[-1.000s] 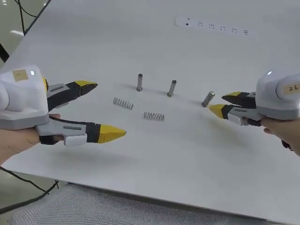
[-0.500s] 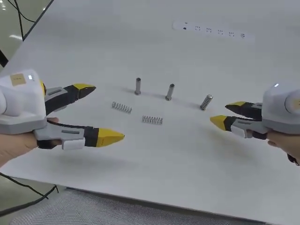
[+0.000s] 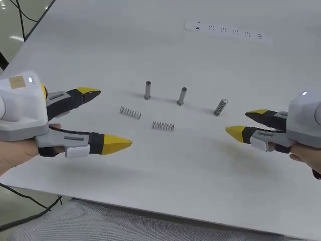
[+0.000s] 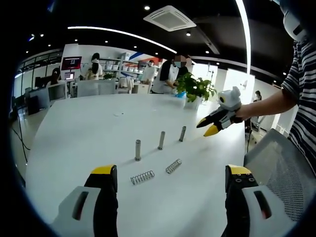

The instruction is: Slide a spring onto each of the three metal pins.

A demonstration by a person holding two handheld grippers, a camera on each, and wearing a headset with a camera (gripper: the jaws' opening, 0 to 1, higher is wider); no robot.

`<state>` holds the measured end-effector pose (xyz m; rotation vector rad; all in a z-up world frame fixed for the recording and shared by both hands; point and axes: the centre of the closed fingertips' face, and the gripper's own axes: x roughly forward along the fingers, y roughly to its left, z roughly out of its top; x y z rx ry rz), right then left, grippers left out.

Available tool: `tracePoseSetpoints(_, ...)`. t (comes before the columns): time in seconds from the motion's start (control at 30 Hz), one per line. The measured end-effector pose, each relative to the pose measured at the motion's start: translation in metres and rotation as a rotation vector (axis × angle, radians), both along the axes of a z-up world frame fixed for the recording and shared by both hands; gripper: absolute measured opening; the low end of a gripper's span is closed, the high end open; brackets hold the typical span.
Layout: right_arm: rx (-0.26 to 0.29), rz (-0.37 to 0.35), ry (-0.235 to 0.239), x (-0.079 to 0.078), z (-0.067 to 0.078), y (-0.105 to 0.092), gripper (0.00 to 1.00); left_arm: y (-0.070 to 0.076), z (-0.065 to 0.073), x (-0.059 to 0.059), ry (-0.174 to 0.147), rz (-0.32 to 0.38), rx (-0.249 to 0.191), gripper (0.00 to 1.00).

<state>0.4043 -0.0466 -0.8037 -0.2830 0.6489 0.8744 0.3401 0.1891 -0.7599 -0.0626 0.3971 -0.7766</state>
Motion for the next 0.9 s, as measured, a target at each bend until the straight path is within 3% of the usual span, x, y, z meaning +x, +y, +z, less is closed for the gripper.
tracePoseSetpoints(0.47,0.022,0.026,0.0,-0.015,0.006,0.009,0.43,0.004,-0.001,-0.002,-0.002,0.002,-0.001,0.9)
tracePoseSetpoints(0.9,0.008,0.131,-0.011,-0.02,0.009,0.043,0.42,0.006,-0.001,-0.006,-0.001,-0.003,0.006,0.9)
